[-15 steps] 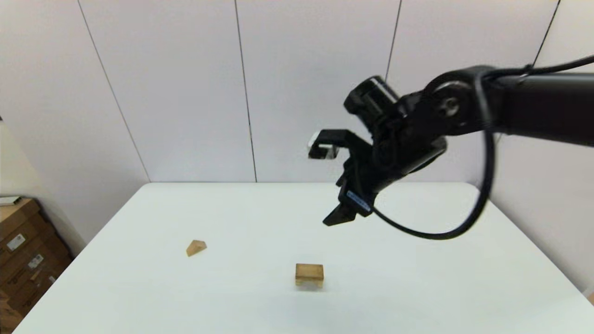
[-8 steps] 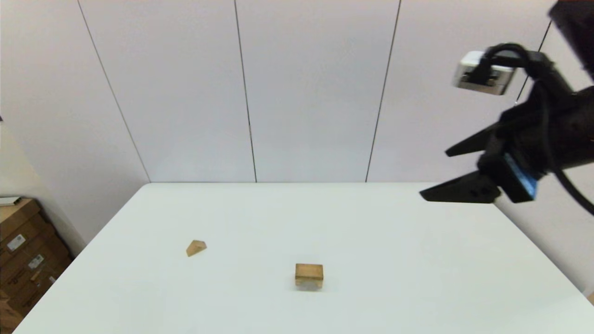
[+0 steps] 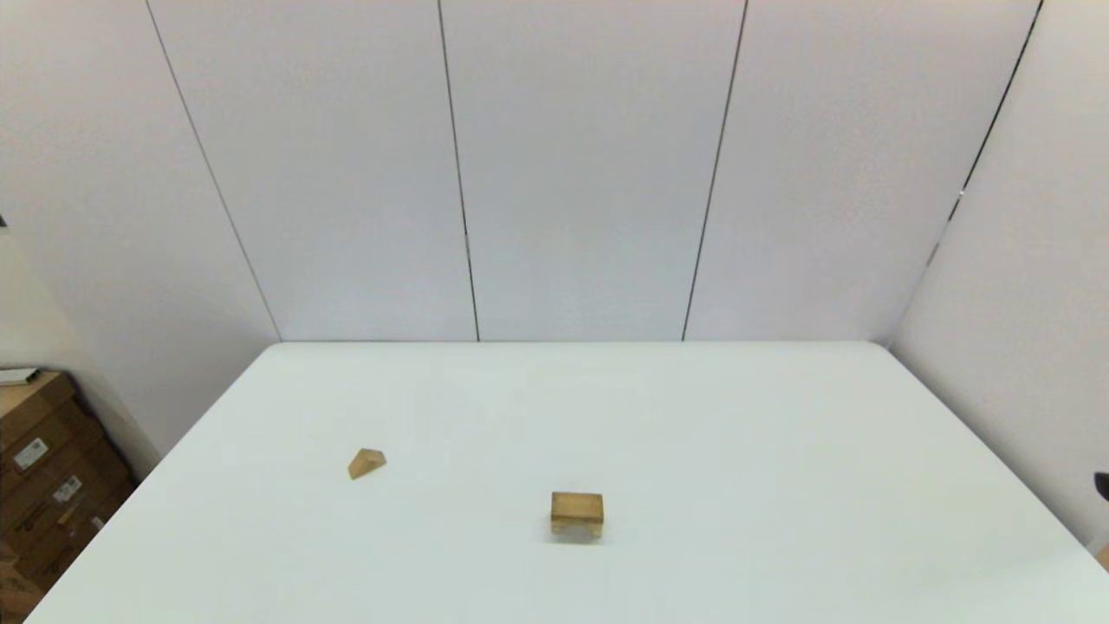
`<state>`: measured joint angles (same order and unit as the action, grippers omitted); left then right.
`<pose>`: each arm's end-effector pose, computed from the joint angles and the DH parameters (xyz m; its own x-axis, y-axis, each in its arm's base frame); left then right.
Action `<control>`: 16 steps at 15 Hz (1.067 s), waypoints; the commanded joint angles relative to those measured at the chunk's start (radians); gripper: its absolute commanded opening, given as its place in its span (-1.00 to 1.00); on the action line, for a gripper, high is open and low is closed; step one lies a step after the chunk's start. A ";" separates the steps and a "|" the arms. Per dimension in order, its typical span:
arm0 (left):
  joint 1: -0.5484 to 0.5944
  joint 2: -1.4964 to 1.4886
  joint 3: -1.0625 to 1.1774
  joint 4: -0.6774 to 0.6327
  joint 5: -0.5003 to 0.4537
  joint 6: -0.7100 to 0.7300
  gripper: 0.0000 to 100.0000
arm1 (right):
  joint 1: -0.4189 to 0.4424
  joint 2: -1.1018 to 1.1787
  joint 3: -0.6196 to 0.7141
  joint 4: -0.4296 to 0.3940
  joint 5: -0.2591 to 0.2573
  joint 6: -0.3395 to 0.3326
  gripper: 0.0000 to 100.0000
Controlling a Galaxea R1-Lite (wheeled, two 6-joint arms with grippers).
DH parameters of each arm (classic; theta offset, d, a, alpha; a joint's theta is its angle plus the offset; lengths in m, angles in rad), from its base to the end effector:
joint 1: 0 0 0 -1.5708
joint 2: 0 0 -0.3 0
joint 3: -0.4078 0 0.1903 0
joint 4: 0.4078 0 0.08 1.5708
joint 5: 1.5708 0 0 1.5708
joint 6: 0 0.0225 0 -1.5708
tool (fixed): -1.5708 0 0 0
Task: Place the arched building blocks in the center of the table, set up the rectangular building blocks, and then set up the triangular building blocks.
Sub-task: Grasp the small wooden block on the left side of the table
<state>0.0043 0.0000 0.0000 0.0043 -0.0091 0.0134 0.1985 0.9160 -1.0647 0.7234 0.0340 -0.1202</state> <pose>-0.0228 -0.0003 0.0750 1.0000 -0.0048 -0.0043 0.0049 0.9999 0.0134 0.0635 0.0136 0.2828 0.8157 0.1987 -0.5433 -0.2873 0.9543 -0.0823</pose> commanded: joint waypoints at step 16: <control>0.000 0.000 0.000 0.000 0.000 0.000 1.00 | -0.199 -0.779 0.483 -0.070 -0.115 0.076 1.00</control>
<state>0.0043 0.0000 0.0000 0.0043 -0.0091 0.0138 0.0047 0.1981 -0.6143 0.6498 -0.0798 -0.0311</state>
